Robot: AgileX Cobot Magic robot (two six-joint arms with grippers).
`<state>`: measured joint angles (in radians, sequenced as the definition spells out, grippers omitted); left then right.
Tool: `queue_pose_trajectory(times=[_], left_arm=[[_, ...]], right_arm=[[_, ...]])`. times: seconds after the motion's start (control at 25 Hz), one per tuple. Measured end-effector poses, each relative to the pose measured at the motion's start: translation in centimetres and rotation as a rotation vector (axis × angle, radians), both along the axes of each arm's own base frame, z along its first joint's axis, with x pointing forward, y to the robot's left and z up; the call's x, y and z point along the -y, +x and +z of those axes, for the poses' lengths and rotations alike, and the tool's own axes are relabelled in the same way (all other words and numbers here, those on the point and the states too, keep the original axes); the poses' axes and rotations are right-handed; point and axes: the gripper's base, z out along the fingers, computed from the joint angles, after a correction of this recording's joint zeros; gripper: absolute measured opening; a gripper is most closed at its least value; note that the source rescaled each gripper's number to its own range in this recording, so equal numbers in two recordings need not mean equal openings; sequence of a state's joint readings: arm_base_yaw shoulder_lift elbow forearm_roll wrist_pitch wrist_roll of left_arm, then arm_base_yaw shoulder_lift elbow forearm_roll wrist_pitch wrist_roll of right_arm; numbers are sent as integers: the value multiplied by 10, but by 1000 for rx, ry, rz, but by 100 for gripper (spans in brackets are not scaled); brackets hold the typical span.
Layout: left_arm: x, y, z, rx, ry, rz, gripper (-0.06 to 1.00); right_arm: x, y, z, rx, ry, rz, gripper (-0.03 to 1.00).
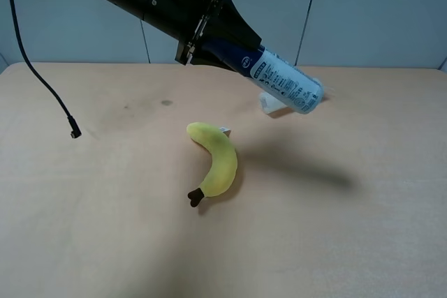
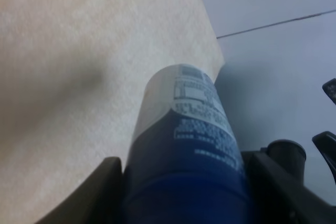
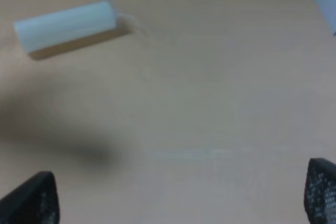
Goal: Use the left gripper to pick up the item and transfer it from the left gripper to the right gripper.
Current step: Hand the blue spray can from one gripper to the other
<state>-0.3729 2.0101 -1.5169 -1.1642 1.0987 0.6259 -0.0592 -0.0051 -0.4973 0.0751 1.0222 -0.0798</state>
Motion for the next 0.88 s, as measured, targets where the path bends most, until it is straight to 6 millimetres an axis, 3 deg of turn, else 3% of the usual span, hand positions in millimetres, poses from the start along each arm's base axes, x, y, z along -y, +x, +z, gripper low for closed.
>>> queue_pose_trajectory(times=[0.16,0.52,0.88], left_arm=[[-2,-8,-14,-40,-8,-11,1],[-3,-14,-24,-78,-22,-17,1],[-3,-14,-23,-85,-30,-19,1]], right_arm=[[-4,9,3,-55,16,44,100],[-18,68,43,-149,-42,324,100],[-68,125,42,-193,-191,695,100]])
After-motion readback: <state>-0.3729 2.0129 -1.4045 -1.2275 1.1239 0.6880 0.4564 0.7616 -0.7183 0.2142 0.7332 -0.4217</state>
